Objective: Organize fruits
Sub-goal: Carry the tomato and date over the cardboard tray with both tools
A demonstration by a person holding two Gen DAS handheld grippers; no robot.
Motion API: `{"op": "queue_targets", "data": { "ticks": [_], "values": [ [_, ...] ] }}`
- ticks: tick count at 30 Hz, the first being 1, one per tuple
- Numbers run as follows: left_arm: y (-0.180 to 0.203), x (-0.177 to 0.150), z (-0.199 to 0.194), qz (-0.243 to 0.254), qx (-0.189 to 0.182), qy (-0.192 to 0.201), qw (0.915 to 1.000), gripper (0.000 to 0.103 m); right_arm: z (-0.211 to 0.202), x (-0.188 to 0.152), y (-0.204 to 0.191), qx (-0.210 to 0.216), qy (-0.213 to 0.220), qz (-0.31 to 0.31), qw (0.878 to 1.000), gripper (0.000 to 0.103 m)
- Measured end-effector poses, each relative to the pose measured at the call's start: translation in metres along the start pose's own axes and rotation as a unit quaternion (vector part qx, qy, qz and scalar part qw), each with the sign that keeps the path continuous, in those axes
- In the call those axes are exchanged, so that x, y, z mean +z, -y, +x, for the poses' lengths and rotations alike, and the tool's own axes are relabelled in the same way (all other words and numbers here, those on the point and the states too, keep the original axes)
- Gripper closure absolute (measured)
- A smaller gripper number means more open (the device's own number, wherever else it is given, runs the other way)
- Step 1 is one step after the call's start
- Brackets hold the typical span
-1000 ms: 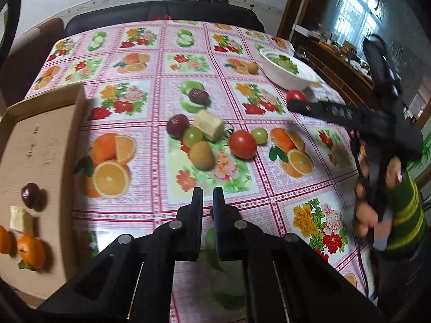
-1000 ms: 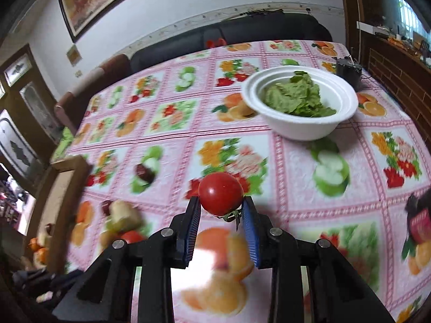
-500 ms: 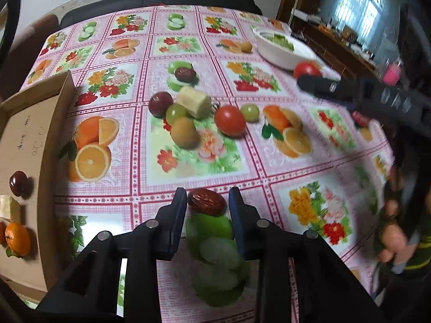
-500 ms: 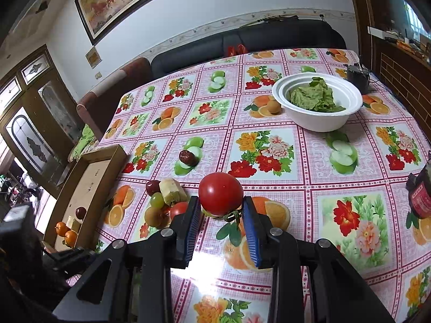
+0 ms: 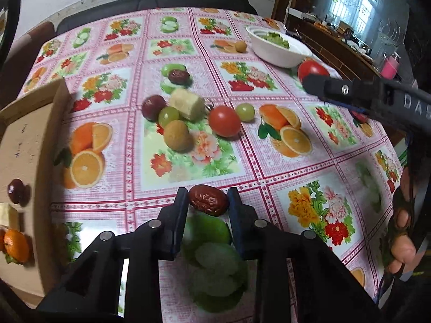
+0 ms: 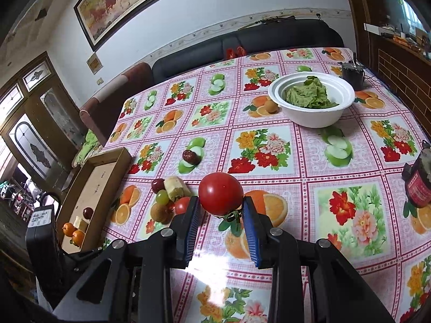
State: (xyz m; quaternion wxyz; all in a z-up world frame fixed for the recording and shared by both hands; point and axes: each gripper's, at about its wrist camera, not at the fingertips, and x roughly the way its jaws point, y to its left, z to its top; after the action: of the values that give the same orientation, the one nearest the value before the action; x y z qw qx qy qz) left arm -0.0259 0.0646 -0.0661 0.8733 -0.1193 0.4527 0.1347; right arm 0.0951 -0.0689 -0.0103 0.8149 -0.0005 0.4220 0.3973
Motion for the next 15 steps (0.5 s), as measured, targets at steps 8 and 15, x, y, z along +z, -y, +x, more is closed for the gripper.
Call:
{"op": "queue_targets", "data": {
  "ticks": [8, 15],
  "values": [
    [-0.025, 0.008, -0.028, -0.016, 0.055, 0.033, 0.9978, 0.076, -0.002, -0.004, -0.027, 0.017, -0.005, -0.021, 1.0, 0.071],
    [-0.061, 0.008, -0.056, -0.043, 0.115, 0.065, 0.9904, 0.076, 0.005, -0.007, -0.069, 0.043, -0.018, -0.053, 0.998, 0.071]
  ]
}}
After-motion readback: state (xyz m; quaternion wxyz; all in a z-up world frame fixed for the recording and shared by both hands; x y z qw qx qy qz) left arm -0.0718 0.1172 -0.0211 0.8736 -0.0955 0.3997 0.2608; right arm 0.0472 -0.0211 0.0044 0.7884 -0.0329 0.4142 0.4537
